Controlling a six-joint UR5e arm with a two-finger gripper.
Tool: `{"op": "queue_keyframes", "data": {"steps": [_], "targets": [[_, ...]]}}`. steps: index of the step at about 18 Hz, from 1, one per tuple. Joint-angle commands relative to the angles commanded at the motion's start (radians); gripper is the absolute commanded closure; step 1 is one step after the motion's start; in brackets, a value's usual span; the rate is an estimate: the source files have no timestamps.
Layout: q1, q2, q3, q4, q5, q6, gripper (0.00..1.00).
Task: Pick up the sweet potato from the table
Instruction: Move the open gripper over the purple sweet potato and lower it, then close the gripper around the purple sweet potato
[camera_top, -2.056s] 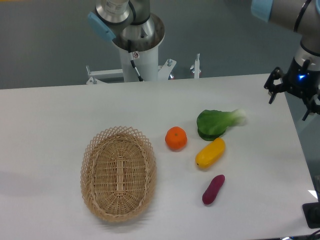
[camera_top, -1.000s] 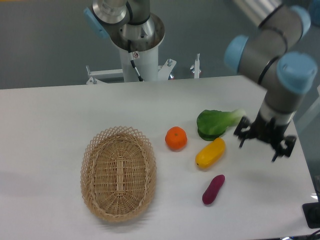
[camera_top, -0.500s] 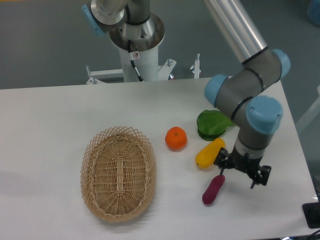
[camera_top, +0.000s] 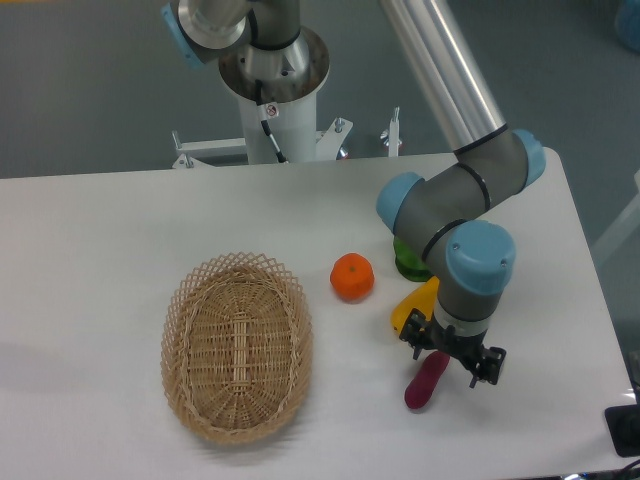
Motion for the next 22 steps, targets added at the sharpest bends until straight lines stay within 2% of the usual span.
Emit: {"op": "queue_keyframes", "data": {"steps": [10,12,13,16,17,18,22], "targets": [[-0.017,-0.017,-0.020,0.032,0.002,-0.005,0.00],[-0.017,-0.021,-0.018,0.058,0.006,-0.006,0.02],[-0.018,-0.025,-0.020,0.077,0.015,-0.005,0.10],[-0.018,-0.023,-0.020,0.080,0.025,0.000,0.47],[-0.018,-0.023,-0.020,0.080,0.026,0.003,0.56],[-0.018,-0.025,-0.020,0.080,0.029,0.005,0.60],[-0.018,-0.021,-0.021,0.078,0.031,0.006,0.64]]}}
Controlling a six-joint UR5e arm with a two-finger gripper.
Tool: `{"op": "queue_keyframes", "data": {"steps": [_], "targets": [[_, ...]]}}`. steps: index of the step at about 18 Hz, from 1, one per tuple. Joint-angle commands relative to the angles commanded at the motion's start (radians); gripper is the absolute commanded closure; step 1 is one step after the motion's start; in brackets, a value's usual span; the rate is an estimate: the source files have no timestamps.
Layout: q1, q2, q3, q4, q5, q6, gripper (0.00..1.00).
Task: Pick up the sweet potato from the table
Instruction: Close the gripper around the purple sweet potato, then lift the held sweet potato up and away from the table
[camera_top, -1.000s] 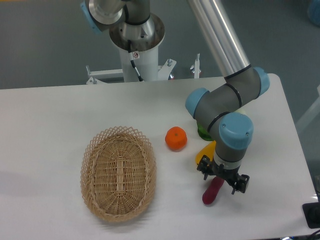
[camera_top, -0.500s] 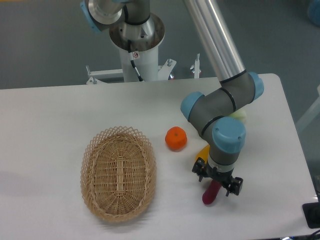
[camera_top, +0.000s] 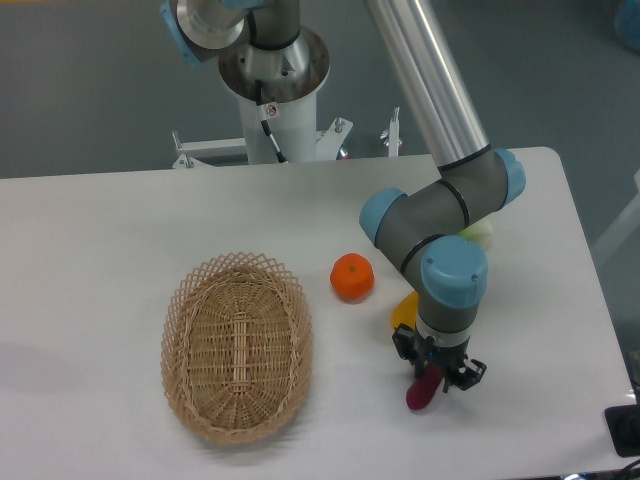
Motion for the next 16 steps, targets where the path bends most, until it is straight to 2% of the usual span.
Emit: {"op": "queue_keyframes", "data": {"steps": [6,11,13,16], "targets": [[0.002,0.015,0.012,-0.002,-0.002,0.002,0.67],[0.012,0.113,0.017,-0.029,-0.014,0.046,0.67],[0.031,0.153,0.021,-0.081,-0.014,0.084,0.67],[0.064,0.208,0.052,-0.202,-0.046,0.127,0.67]]}}
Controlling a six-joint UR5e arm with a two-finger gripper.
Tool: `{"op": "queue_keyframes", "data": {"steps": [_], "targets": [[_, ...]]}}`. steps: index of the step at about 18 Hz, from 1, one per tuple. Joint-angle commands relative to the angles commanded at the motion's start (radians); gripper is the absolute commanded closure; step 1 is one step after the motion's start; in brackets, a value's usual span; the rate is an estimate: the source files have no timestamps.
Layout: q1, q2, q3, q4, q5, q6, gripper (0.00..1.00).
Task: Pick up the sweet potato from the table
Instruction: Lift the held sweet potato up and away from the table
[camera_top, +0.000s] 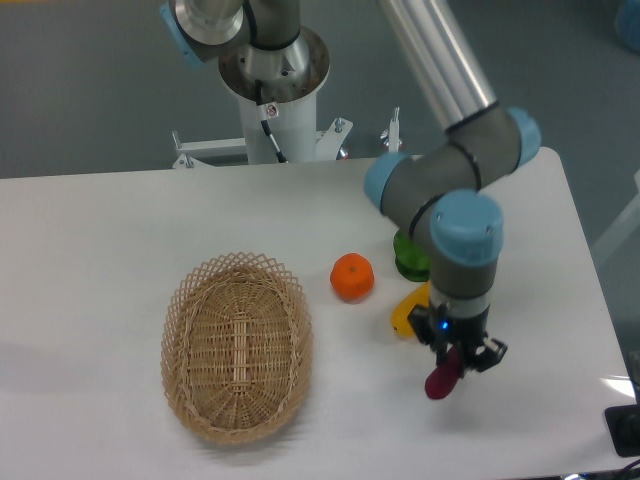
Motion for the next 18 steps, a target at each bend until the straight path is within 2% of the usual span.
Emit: {"op": "queue_keyframes", "data": {"steps": [2,5,9,14,18], "targets": [[0.018,0.025,0.025,-0.066,-0.011,0.022,0.67],[0.043,0.046,0.049,-0.115,-0.012,0.048,0.67],[0.098,0.078,0.055,-0.197,-0.028,0.158,0.67],[0.163,0.101,0.055,-0.247,-0.063,0.255,0.67],[0.181,0.106,0.057,-0.250,-0.063,0.270,0.67]]}}
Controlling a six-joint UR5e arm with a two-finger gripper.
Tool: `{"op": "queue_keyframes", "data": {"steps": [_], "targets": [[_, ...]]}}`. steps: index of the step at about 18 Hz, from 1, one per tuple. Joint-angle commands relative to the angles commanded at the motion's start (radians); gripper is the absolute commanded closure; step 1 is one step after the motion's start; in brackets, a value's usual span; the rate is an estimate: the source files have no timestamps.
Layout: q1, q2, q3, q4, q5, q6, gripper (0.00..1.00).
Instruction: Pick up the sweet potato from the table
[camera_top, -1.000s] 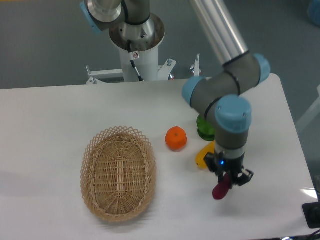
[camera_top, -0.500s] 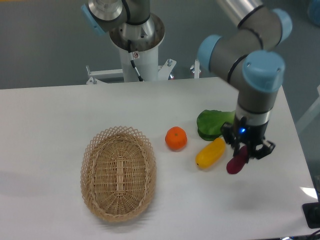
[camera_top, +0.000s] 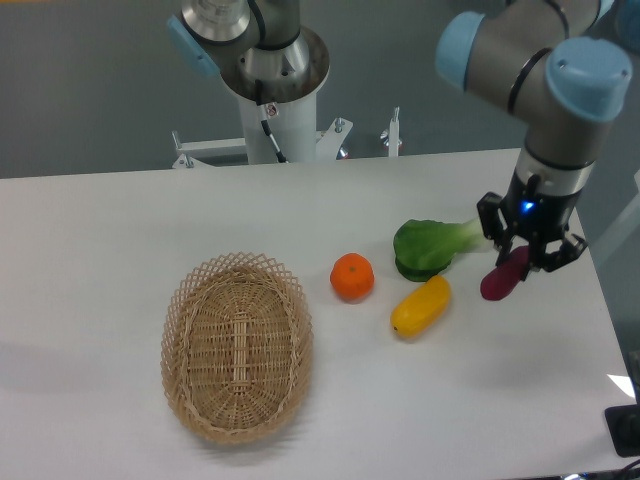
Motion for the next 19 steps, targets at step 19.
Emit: {"op": "queue_keyframes", "data": {"steps": [19], "targets": [[0.000,0.000,0.008,0.005,0.000,-0.009,0.66]]}}
